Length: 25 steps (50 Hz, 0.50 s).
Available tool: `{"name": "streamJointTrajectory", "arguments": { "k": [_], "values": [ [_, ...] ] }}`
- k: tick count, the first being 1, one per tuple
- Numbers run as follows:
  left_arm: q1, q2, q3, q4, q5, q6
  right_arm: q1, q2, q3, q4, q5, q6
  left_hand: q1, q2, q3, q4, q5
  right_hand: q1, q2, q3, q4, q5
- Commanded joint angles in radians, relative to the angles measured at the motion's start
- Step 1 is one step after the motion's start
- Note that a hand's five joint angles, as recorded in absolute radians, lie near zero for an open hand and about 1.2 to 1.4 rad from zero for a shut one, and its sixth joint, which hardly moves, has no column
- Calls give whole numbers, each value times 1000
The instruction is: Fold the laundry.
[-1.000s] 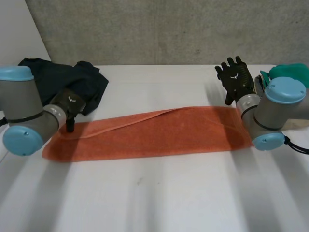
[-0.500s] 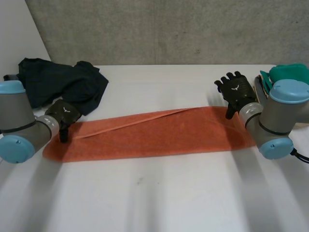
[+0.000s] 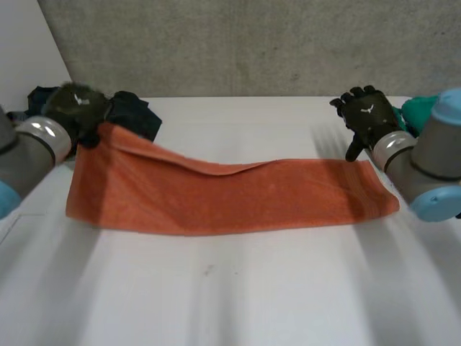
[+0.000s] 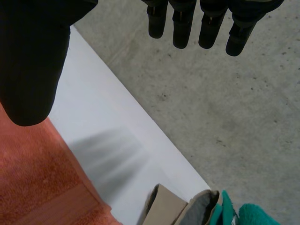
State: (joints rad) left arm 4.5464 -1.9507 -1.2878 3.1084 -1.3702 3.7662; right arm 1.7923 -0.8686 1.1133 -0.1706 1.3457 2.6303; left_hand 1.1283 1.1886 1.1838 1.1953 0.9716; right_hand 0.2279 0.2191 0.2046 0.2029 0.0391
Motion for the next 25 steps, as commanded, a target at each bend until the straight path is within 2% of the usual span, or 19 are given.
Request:
{"name": "streamJointTrajectory", "arguments": {
  "k": [1,2,7,12,21,23,24,25],
  "values": [
    [-33,237,-106,-21,49,-94,-22,20,-131,242,-134,43,268,208,213,201,250,-53,-45,-30,-28,-39],
    [-35,278,-126,-21,60,-101,-22,43,-170,291,-170,45,268,208,213,201,250,-53,-45,-30,-28,-39],
    [-43,404,-183,-10,91,-135,-14,143,-294,420,-240,43,268,208,213,201,250,-53,-45,-30,-28,-39],
    [-47,547,-251,38,135,-197,13,238,-406,474,-250,47,268,208,213,201,250,-53,-45,-30,-28,-39],
    [-15,756,-344,163,194,-302,76,379,-552,457,-224,86,268,208,213,201,250,-30,-21,-7,-5,-16],
    [0,759,-352,176,192,-312,91,416,-581,451,-214,83,268,208,213,201,250,373,382,397,398,388],
    [9,757,-352,177,197,-318,95,424,-593,450,-208,82,268,208,213,201,250,657,666,680,682,671],
    [32,748,-354,180,198,-327,96,431,-624,438,-188,83,268,208,213,201,250,1163,1172,1187,1188,1177]
  ]
}}
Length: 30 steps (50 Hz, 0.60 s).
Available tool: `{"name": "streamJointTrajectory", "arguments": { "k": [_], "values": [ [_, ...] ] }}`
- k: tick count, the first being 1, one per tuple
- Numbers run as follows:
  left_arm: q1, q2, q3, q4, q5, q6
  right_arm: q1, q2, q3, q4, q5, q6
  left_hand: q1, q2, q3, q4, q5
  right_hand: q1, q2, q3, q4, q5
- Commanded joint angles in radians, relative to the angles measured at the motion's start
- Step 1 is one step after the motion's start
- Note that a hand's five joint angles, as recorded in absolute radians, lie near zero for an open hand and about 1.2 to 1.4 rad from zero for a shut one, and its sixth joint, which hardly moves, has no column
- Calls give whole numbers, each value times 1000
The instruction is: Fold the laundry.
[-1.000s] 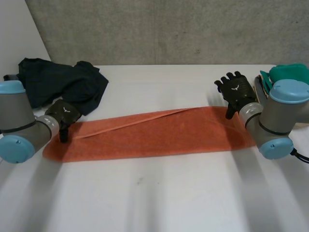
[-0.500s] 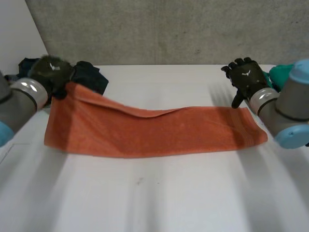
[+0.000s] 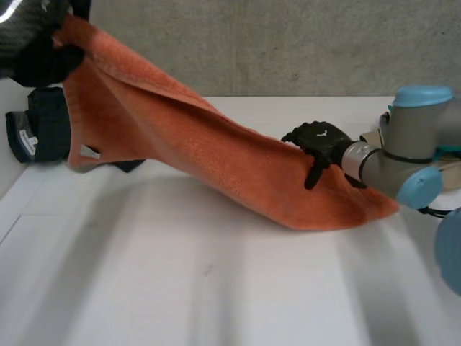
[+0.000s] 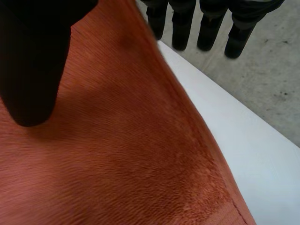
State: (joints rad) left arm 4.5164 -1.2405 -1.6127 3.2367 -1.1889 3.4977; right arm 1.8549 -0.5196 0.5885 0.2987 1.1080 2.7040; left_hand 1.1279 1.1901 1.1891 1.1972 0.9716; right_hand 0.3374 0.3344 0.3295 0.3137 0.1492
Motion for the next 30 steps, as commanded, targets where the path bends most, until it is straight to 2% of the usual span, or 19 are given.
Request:
{"name": "streamJointTrajectory", "arguments": {
  "k": [1,3,4,8,11,15,17,20,24,30],
  "values": [
    [75,29,-29,52,17,-66,30,81,-117,-41,65,11,268,206,207,199,250,1059,1062,1067,1083,1072],
    [105,3,-29,60,20,-72,24,70,-154,-70,111,19,268,206,207,199,250,1059,1062,1067,1083,1072],
    [134,-41,-24,61,25,-71,15,46,-185,-108,169,31,268,206,207,199,250,1059,1062,1067,1083,1072],
    [158,-190,29,72,23,-68,1,-77,-207,-247,298,75,268,206,207,199,250,1059,1062,1067,1083,1072],
    [156,-292,100,69,-8,-60,-6,-169,-179,-367,331,105,268,206,207,199,250,1059,1062,1067,1083,1072],
    [139,-462,275,60,-99,-60,-11,-318,-78,-541,328,132,268,206,207,199,250,1059,1062,1067,1083,1072],
    [96,-543,396,40,-164,-65,-14,-391,-6,-614,325,131,268,206,207,199,250,1059,1062,1067,1083,1072],
    [49,-632,547,6,-253,-68,-26,-465,88,-671,322,125,268,206,207,199,250,1059,1062,1067,1083,1072],
    [47,-701,687,-44,-334,-86,-54,-514,206,-639,305,120,268,206,207,199,250,1059,1062,1067,1083,1072],
    [24,-749,700,-100,-313,-91,-62,-553,398,-537,228,89,268,206,207,199,250,1059,1062,1067,1083,1072]
  ]
}}
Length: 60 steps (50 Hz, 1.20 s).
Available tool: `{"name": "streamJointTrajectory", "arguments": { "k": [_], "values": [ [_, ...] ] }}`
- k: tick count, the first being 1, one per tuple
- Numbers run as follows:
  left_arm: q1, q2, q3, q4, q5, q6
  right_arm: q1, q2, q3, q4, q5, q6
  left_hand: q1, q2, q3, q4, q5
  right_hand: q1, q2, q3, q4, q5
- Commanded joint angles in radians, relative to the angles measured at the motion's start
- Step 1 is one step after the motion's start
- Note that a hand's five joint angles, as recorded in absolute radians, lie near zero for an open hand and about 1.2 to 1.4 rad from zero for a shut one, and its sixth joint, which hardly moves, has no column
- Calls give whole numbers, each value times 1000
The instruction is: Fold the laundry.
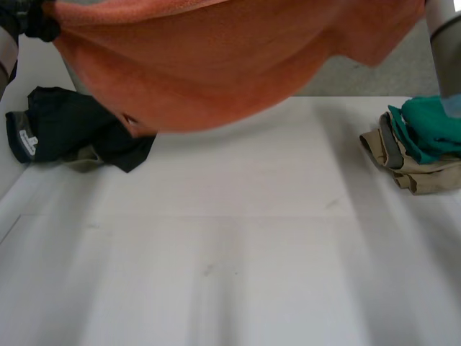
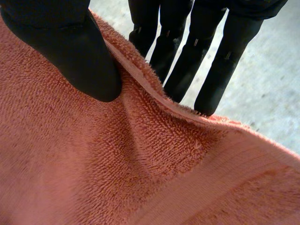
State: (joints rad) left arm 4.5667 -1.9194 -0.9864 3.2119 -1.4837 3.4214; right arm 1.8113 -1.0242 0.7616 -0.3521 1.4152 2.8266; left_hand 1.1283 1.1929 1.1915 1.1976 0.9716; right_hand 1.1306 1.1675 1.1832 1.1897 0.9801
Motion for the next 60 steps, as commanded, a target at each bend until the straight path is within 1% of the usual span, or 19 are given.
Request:
{"name": "streamJointTrajectory", "arguments": {
  "k": [1,7,11,16,21,27,29,33,37,38,42,44,49,50,52,53,56,57,60],
  "values": [
    [-29,-76,62,-78,-10,-16,-20,-53,257,126,-90,-41,268,203,205,199,250,266,229,213,207,242],
    [-8,-148,-72,-64,29,-10,-38,-34,485,148,-139,-99,268,203,205,199,250,266,229,213,207,242],
    [11,-227,-123,-53,28,-1,-47,38,550,111,-139,-124,268,203,205,199,250,266,229,213,207,242],
    [21,-274,-153,-53,33,27,-56,140,548,111,-131,-135,268,203,205,199,250,266,229,213,207,242],
    [25,-244,-169,-60,34,65,-75,200,506,165,-79,-90,268,203,205,199,250,-236,-273,-288,-295,-260],
    [38,-202,-196,-61,34,75,-107,213,455,272,-27,8,268,203,205,199,250,-372,-409,-424,-431,-396],
    [43,-188,-207,-63,34,75,-116,214,435,320,-28,43,268,203,205,199,250,-366,-403,-419,-425,-390],
    [49,-164,-233,-72,34,75,-136,210,415,387,-47,80,268,203,205,199,250,-91,-128,-143,-150,-115],
    [52,-133,-271,-87,42,75,-153,196,410,469,-119,105,268,203,205,199,250,212,175,159,153,188],
    [55,-119,-287,-96,46,79,-159,185,412,507,-168,114,268,203,205,199,250,265,228,213,206,241],
    [64,-77,-330,-130,57,110,-191,145,420,591,-269,108,268,203,205,199,250,266,229,213,207,242],
    [69,-55,-354,-145,62,133,-204,125,429,620,-292,88,268,203,205,199,250,266,229,213,207,242],
    [84,22,-429,-228,80,255,-239,20,478,740,-294,-94,268,203,205,199,250,266,229,213,207,242],
    [92,48,-467,-283,89,306,-254,-25,510,789,-282,-207,268,203,205,199,250,266,229,213,207,242],
    [106,71,-506,-346,102,360,-268,-74,550,846,-259,-342,268,203,205,199,250,266,229,213,207,242],
    [123,91,-543,-409,118,416,-279,-121,605,902,-218,-498,268,203,205,199,250,266,229,213,207,242],
    [147,117,-596,-490,155,502,-291,-194,698,959,-154,-694,268,203,205,199,250,266,229,213,207,242],
    [165,129,-630,-536,177,559,-296,-241,753,970,-113,-811,268,203,205,199,250,266,229,213,207,242],
    [196,144,-662,-581,209,622,-287,-287,814,932,-72,-923,268,203,205,199,250,266,229,213,207,242]
  ]
}}
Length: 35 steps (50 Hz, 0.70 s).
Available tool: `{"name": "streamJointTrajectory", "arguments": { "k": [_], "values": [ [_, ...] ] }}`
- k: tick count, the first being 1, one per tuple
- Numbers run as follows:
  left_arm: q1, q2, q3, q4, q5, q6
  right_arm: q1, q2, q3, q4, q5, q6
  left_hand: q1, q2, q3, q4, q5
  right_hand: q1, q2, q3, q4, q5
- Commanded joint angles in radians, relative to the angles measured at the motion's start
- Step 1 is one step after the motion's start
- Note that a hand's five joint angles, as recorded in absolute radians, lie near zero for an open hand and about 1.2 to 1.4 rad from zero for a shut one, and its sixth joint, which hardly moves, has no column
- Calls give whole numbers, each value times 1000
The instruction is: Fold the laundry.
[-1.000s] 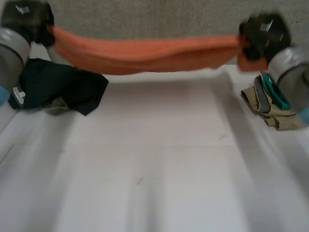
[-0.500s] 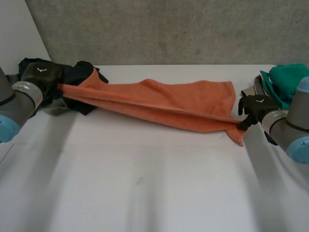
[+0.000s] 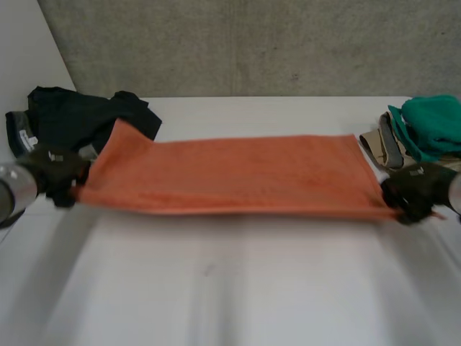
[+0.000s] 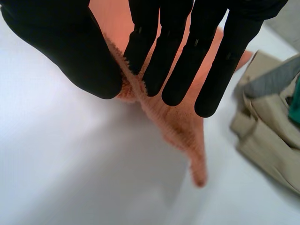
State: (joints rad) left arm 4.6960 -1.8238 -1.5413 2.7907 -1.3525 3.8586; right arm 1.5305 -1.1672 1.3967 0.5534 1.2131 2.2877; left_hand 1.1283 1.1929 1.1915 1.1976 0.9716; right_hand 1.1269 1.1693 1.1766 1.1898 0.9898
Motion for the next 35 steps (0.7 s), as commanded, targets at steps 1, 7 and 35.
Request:
{"name": "streamJointTrajectory", "arguments": {
  "k": [1,7,35],
  "values": [
    [76,50,-120,-168,87,214,11,-157,200,-15,144,-389,268,203,205,199,250,269,227,220,206,232],
    [33,12,-99,-142,84,197,86,-134,193,-157,160,-344,268,203,205,199,250,269,227,220,206,232],
    [-181,-466,579,18,-318,-215,238,408,-270,-842,102,-91,268,203,205,199,250,269,227,220,206,232]
  ]
}}
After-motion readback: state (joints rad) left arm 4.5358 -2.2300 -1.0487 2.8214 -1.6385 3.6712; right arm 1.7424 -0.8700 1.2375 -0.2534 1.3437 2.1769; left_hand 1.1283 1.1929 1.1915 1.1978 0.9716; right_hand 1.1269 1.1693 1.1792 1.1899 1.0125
